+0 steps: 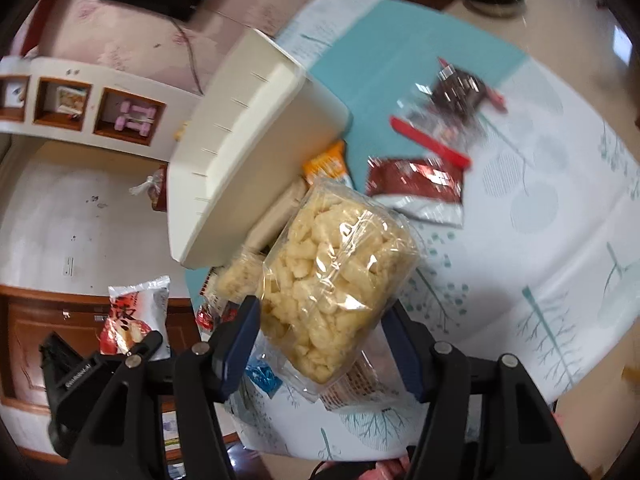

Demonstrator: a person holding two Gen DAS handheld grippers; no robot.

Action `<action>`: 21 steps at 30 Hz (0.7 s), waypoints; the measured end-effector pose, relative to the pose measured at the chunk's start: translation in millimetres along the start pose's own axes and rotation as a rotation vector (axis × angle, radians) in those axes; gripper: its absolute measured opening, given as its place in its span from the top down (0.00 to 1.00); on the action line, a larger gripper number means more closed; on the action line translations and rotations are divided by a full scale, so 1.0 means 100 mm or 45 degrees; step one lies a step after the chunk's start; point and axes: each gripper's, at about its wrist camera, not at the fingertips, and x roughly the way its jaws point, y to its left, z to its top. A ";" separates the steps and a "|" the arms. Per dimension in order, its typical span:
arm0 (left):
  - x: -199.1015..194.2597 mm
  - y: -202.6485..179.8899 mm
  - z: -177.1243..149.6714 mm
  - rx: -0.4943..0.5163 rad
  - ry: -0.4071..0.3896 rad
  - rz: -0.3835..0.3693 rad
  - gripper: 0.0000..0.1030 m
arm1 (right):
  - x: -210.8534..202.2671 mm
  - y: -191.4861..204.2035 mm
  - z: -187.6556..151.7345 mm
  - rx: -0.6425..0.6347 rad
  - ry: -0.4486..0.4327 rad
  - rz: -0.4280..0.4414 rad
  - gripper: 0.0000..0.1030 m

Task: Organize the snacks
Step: 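Carry both bags over the white tray and open both tools to drop them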

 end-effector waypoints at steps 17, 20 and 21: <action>0.30 -0.72 0.18 0.326 -0.161 -0.084 0.78 | 0.01 0.86 0.34 -0.527 -0.436 -0.006 0.40; 0.36 -0.82 0.27 0.398 -0.220 -0.105 0.78 | 0.10 0.99 0.43 -0.628 -0.541 -0.061 0.40; 0.37 -0.86 0.29 0.418 -0.234 -0.118 0.78 | 0.14 1.02 0.48 -0.657 -0.563 -0.079 0.40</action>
